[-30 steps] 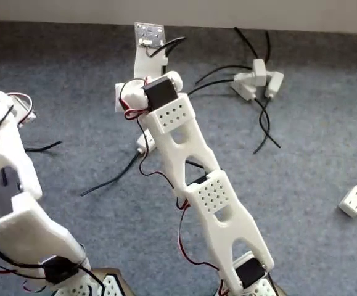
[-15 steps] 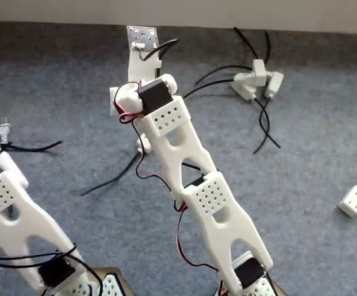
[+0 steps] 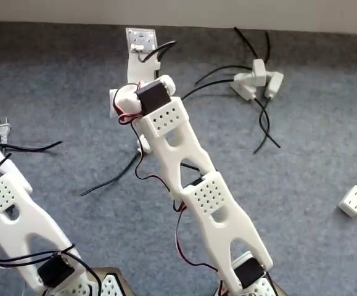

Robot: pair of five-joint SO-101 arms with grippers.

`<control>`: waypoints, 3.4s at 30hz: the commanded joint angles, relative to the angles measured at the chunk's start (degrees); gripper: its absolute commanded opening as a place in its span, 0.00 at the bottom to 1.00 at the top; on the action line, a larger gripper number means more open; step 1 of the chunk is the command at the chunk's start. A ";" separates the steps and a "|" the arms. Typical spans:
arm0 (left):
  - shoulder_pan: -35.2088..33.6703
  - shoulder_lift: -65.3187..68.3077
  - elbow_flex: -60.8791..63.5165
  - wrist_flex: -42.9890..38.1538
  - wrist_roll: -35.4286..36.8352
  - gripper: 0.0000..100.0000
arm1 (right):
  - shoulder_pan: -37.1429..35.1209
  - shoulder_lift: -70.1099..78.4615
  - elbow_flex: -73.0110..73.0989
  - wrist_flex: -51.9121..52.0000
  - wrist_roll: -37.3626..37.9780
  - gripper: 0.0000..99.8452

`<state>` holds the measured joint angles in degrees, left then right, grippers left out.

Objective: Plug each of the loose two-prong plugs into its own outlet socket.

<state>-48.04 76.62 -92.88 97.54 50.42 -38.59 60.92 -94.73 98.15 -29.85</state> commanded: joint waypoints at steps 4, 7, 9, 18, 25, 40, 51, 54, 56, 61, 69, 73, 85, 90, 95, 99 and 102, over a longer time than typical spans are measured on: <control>-0.84 -0.84 -2.59 -0.79 1.05 0.26 | -0.66 0.22 -6.64 -1.01 0.44 0.32; -0.04 -2.24 -2.51 -1.23 1.23 0.26 | -0.66 0.22 -6.64 -1.01 0.44 0.32; 0.75 -2.33 -2.51 -2.29 1.23 0.26 | -0.66 0.22 -6.64 -1.01 0.44 0.32; 0.22 -0.22 -2.33 -3.16 1.23 0.26 | -0.66 0.22 -6.64 -1.01 0.44 0.32; -0.75 5.93 -2.51 -2.11 0.97 0.26 | -0.66 0.22 -6.55 -1.01 0.35 0.32; 4.53 -2.86 -2.42 3.43 -16.44 0.02 | 3.82 -9.89 -6.55 0.57 0.70 0.32; 18.24 -13.14 -0.84 3.87 -46.68 0.02 | 10.51 -18.42 -6.46 0.75 0.70 0.32; 20.62 -13.14 8.31 3.87 -54.24 0.02 | 12.00 -19.21 -6.46 0.66 0.79 0.32; 21.85 -13.23 17.19 3.78 -59.16 0.02 | 12.79 -19.74 -6.46 0.48 0.79 0.32; 25.98 -13.49 33.98 3.60 -73.67 0.02 | 15.16 -21.41 -6.46 0.31 0.79 0.32; 31.08 -16.13 37.14 3.60 -80.44 0.04 | 15.69 -22.37 -6.46 0.48 0.79 0.32; 30.02 -20.35 36.97 3.60 -80.44 0.15 | 15.69 -22.29 -6.46 0.48 0.79 0.32; 29.14 -32.92 41.80 3.34 -78.42 0.17 | 15.60 -22.20 -6.46 0.48 0.79 0.32; 29.67 -32.84 45.41 2.90 -78.51 0.17 | 15.60 -22.11 -6.46 0.48 0.79 0.32; 29.41 -32.84 49.54 -3.16 -74.64 0.17 | 15.60 -22.11 -6.46 0.48 0.79 0.32; 29.32 -32.84 51.56 -6.77 -73.67 0.17 | 15.60 -22.11 -6.46 0.48 0.79 0.32; 29.32 -32.84 53.41 -10.02 -73.67 0.17 | 15.60 -22.11 -6.37 0.48 0.79 0.32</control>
<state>-19.91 47.25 -39.87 90.68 -23.78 -23.47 41.93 -94.73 98.07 -29.85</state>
